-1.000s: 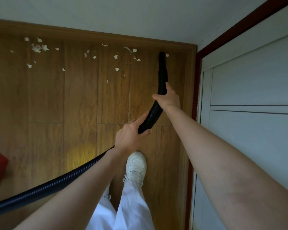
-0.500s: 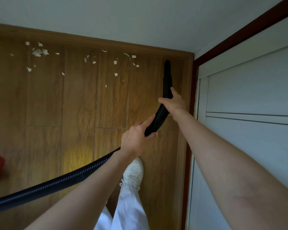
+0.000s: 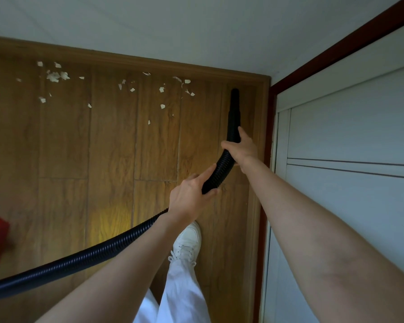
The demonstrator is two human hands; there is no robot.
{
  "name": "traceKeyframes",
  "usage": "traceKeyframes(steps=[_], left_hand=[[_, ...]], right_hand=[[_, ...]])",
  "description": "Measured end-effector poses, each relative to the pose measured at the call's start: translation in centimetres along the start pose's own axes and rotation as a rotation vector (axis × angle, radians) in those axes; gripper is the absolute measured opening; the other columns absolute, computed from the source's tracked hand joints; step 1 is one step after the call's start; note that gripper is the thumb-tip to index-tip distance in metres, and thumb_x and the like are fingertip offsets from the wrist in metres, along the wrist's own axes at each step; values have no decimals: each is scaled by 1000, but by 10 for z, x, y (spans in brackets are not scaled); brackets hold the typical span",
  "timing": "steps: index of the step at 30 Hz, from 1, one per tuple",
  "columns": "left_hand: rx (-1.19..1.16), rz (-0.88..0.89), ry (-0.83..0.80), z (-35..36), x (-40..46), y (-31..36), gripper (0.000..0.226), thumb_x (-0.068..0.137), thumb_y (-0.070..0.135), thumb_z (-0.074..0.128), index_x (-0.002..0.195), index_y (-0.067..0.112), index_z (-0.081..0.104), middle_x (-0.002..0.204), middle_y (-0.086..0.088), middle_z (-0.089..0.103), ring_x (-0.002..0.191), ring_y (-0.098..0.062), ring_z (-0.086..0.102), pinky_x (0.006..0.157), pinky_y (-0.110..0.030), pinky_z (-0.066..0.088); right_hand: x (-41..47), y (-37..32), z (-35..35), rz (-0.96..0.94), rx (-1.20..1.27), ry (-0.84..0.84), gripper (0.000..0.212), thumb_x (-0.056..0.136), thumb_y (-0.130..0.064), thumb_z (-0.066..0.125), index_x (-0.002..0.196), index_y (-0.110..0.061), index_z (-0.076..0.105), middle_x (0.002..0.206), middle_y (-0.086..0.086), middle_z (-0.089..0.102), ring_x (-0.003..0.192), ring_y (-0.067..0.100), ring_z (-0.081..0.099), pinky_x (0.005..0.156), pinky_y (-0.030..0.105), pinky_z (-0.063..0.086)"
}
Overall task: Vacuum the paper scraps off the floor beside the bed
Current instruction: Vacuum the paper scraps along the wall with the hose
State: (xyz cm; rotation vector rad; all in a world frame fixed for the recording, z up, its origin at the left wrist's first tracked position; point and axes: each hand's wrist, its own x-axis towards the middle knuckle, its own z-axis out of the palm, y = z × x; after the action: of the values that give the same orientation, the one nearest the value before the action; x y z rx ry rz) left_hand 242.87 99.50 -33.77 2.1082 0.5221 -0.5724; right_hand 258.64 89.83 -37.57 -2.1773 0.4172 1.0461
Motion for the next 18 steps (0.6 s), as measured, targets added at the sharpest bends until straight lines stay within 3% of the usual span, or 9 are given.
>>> traceKeyframes(steps=[7,12,18], left_hand=[[-31,-32,49,-7,-4,-8,63,92,43,56,147,43,24,110,5,59,85,-12,59,61,-26,48],[4,-28,-1,-1,-8,-6,63,93,44,54,147,43,23,109,4,59,87,-13,60,65,-29,51],[-78,-101,-66,12,-31,-17,64,92,44,55,147,45,22,108,6,59,84,-11,58,59,-23,43]], right_hand=[[2,-15,12,-82,-64,-30,85,82,-26,67,152,-33,19,139,-1,48,110,18,55,93,41,52],[-5,-1,6,-20,-61,6,87,82,-27,67,153,-33,16,141,2,47,110,20,56,90,42,54],[-25,11,24,-57,-214,-38,85,84,-31,65,153,-34,14,138,1,50,107,19,56,85,32,52]])
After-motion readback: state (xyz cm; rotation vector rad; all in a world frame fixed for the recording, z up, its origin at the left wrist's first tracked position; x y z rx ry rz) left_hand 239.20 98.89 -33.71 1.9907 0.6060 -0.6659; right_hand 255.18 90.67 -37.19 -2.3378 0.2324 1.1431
